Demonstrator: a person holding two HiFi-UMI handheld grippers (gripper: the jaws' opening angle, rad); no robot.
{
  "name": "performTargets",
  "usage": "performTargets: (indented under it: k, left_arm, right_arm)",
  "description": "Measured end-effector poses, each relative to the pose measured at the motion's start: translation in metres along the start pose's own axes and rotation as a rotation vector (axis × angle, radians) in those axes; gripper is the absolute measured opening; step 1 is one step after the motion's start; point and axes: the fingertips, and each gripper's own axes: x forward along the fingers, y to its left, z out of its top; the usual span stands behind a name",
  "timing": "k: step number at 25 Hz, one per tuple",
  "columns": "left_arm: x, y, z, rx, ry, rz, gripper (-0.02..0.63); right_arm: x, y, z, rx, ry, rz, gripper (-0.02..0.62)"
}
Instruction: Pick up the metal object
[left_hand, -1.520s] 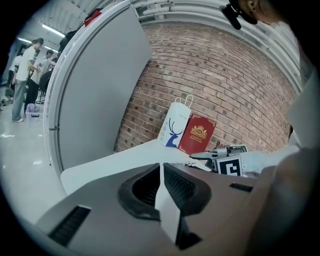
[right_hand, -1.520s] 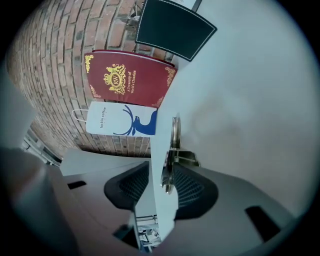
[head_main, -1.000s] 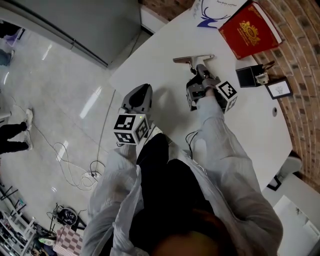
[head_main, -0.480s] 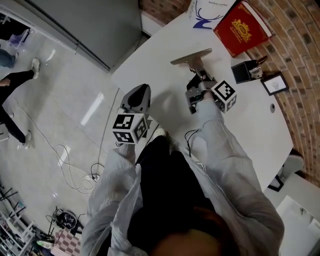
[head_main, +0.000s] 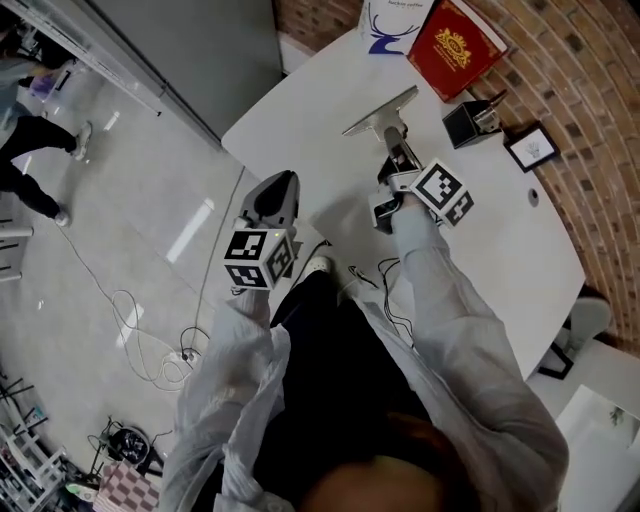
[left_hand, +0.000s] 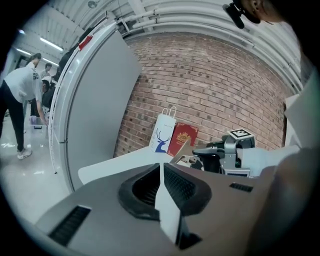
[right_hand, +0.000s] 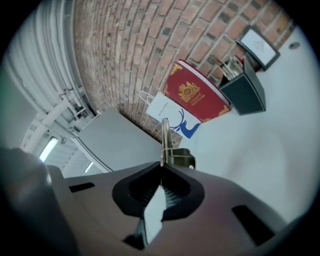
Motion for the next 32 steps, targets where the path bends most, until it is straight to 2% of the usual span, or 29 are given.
performTargets:
  k: [5,12,23,28,32]
  left_arm:
    - [-0.031,-0.029,-0.002,-0.002,-0.007,0.007,0.037]
    - [-0.071,-0.068,-0.01,0.001,-0.019,-0.011,0.037]
    - [-0.123,-0.137,-0.028,0.039,-0.026,-0.066,0.037]
    - [-0.14,-0.16,-0.035,0.057,-0.036,-0.085,0.037]
    - [-0.149,-0.177,-0.042,0.058,-0.045,-0.101,0.037]
  right_arm:
    - [-0.052,0.017,0.002,-0.154,-0.009,0.025,0.014]
    - [-0.129,0.028,-0.005,-0.313,-0.02,0.046,0.014]
    - [-0.254,0.017,-0.035,-0.59,-0.01,0.02,0.014]
    - [-0.292,0.011,-0.05,-0.734,0.012,-0.004,0.012]
    - [-0.31,0.002,-0.062,-0.768,0.044,-0.013,0.012]
